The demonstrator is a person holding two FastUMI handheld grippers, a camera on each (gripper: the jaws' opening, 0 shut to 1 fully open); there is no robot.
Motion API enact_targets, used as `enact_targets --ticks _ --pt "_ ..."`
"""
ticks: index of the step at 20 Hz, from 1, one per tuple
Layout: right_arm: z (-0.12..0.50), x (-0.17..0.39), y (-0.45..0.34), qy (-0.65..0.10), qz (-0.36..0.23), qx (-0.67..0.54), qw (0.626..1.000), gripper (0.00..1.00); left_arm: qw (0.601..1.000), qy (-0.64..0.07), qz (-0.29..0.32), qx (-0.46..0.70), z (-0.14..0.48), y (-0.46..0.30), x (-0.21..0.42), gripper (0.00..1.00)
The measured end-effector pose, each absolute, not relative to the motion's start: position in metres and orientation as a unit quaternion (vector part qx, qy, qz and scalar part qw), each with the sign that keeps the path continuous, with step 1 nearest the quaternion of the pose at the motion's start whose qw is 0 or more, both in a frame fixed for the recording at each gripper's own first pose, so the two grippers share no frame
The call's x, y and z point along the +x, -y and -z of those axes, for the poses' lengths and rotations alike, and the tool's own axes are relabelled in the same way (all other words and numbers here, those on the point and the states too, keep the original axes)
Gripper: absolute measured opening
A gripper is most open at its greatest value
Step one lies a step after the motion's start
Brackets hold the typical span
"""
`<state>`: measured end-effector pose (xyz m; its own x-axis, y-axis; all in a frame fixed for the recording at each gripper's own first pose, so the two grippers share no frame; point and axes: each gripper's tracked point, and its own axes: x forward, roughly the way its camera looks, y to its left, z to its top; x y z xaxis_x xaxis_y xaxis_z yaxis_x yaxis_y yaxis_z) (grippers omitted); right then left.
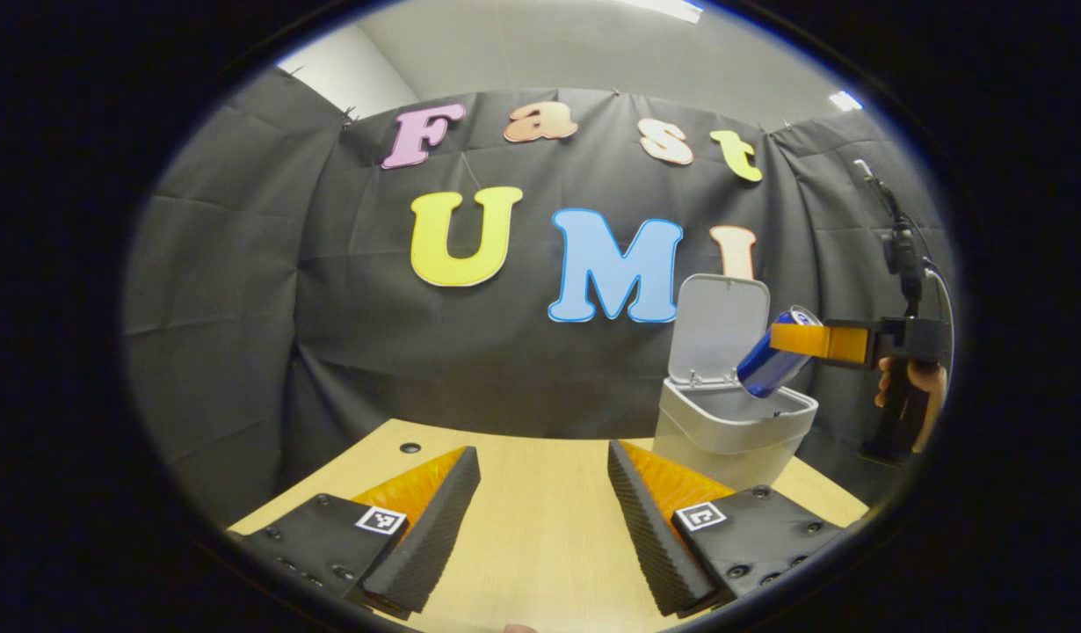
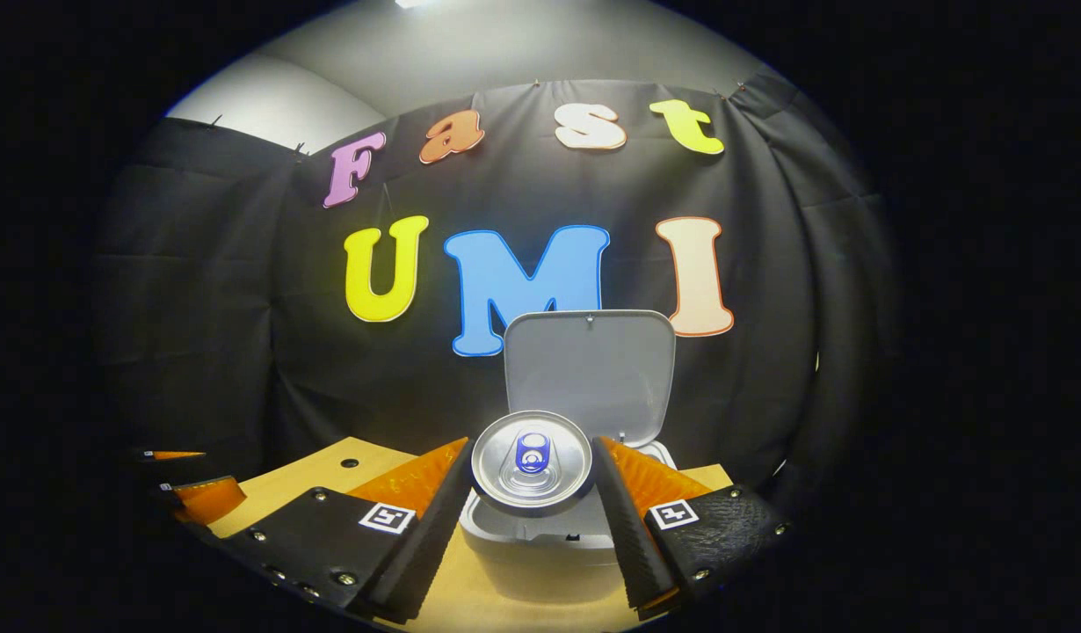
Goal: Press the lid of the desktop garbage bin to open it, pick up the crumpled paper on the desktop and throw it into the bin, then pick up the pop can on the desktop and drop it into the bin, and finally close the garbage bin lid.
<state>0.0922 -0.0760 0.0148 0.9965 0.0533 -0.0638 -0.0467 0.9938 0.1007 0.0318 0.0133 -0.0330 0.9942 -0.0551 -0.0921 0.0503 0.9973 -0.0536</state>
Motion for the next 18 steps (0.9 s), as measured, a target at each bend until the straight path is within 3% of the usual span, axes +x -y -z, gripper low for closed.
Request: enact_targets --ticks 11,18 --pt "0.040 0.147 0.087 -0.127 -0.015 0.057 0.990 0.83 0.998 -0.053 0.039 -0.020 0.034 0.003 0.033 0.95" --pt "0.037 0.149 0.087 -0.117 -0.016 0.045 0.992 0.86 0.997 -0.055 0.040 -0.020 0.035 0.006 0.036 0.96"
